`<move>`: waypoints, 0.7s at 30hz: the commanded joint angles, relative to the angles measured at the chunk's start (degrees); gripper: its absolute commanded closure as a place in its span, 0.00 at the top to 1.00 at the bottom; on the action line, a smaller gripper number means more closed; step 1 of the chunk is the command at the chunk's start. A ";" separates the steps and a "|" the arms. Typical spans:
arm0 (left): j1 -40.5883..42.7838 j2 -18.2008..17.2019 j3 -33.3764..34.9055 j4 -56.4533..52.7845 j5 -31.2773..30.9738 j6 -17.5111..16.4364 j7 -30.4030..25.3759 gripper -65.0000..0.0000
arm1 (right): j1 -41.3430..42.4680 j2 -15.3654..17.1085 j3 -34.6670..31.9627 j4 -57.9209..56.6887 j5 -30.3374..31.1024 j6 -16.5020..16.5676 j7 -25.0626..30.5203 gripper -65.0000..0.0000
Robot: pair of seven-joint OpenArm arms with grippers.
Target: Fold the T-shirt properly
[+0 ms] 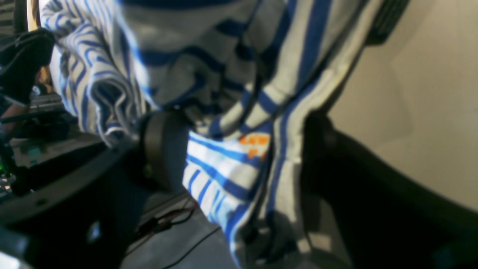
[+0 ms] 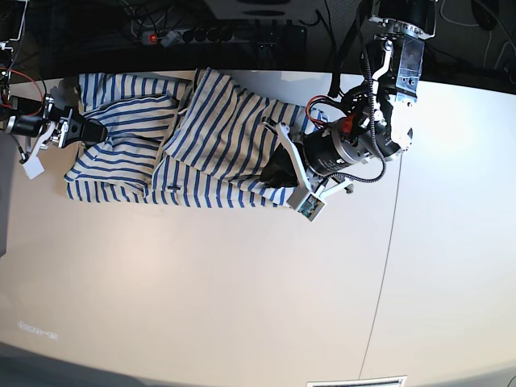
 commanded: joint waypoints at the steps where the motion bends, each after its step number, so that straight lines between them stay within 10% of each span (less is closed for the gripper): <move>1: -0.76 0.13 -0.07 1.03 -0.94 0.17 -1.05 0.13 | 0.15 0.48 -0.02 0.35 -2.82 4.11 -0.02 0.61; 8: -0.74 0.13 -0.07 1.03 -0.94 0.15 -1.03 0.13 | 0.13 -1.18 -0.02 0.35 -10.27 4.11 12.13 0.00; 21: -0.76 0.13 -0.07 1.03 -0.94 0.15 -1.60 0.13 | 0.20 -1.18 0.00 0.37 -22.29 4.09 19.12 0.00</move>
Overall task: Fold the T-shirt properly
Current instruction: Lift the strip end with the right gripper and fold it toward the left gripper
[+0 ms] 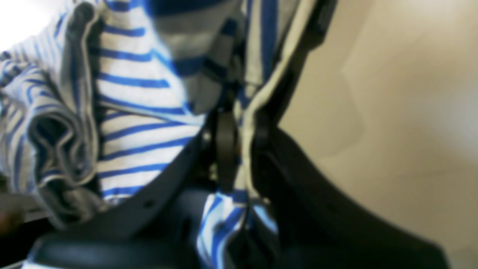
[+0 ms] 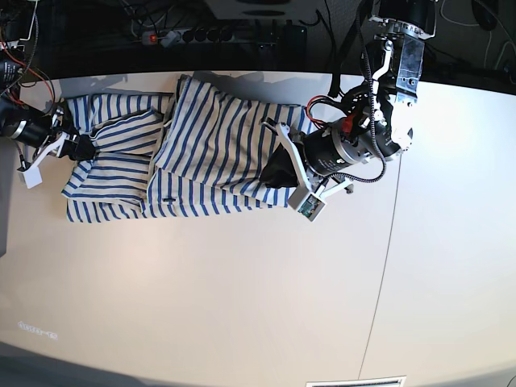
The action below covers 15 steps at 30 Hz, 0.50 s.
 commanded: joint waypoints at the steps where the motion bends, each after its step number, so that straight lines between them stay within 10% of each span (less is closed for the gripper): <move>1: -0.76 0.13 -0.04 1.03 -0.94 0.15 -1.60 0.13 | 0.13 1.31 0.28 0.04 -5.51 4.02 -0.24 0.00; 15: -0.68 -0.22 -4.50 1.18 -0.46 -0.31 -1.49 0.13 | 0.13 2.27 8.39 0.15 -3.19 4.04 0.35 0.00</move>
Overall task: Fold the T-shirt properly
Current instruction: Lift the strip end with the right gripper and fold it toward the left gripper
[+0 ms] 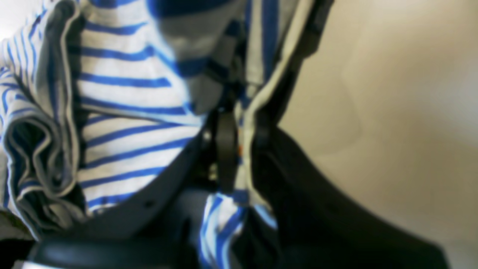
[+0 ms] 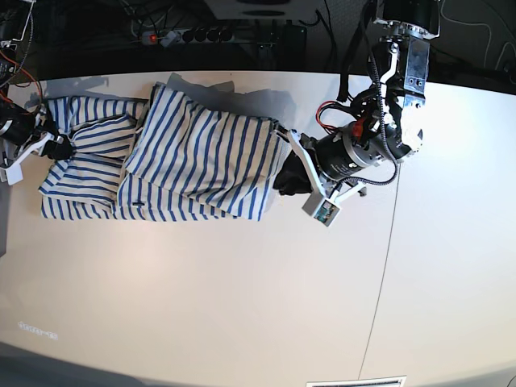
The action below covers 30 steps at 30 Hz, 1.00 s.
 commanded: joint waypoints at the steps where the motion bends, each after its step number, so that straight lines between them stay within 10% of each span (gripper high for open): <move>1: -0.57 -0.15 -1.11 1.11 -0.48 -0.26 -1.25 0.13 | 0.31 1.95 1.53 0.63 1.03 3.76 0.55 0.00; 20: 0.33 -0.09 2.23 -13.73 -0.24 -1.73 -8.17 0.13 | 1.07 1.14 2.40 26.40 6.71 3.76 -6.58 0.00; 30: 0.37 7.23 6.67 -18.51 3.41 -1.73 -9.77 0.13 | 1.07 -2.69 -13.81 42.07 -0.92 3.74 -6.08 0.00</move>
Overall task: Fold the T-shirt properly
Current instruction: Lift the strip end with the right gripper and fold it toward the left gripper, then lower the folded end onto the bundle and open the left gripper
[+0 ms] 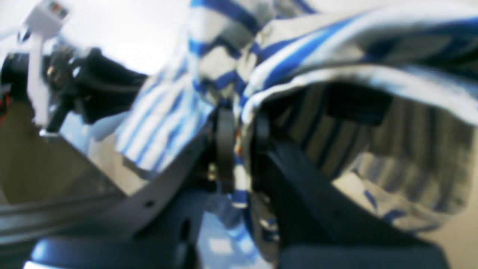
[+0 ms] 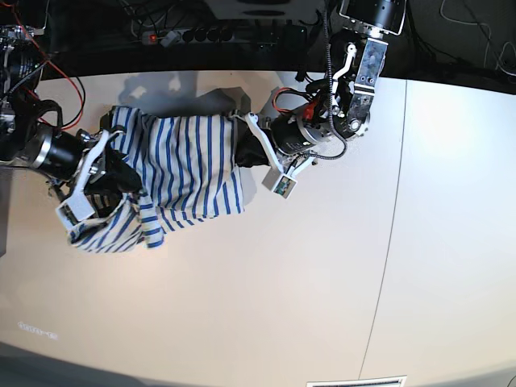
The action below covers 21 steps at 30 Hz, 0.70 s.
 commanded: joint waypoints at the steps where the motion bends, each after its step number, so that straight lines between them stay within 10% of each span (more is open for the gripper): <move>1: -0.13 0.74 0.13 0.22 0.90 -0.48 1.64 0.13 | 0.72 0.61 -1.46 1.75 -0.15 3.67 1.90 0.00; 18: -0.31 1.97 0.13 0.22 1.05 -0.46 1.66 0.13 | 0.39 0.66 -19.96 6.05 -15.15 3.67 0.63 0.00; 21: -0.63 1.97 0.13 0.22 0.66 -0.46 1.68 0.13 | 0.39 0.66 -21.05 6.05 -14.91 3.67 0.66 0.39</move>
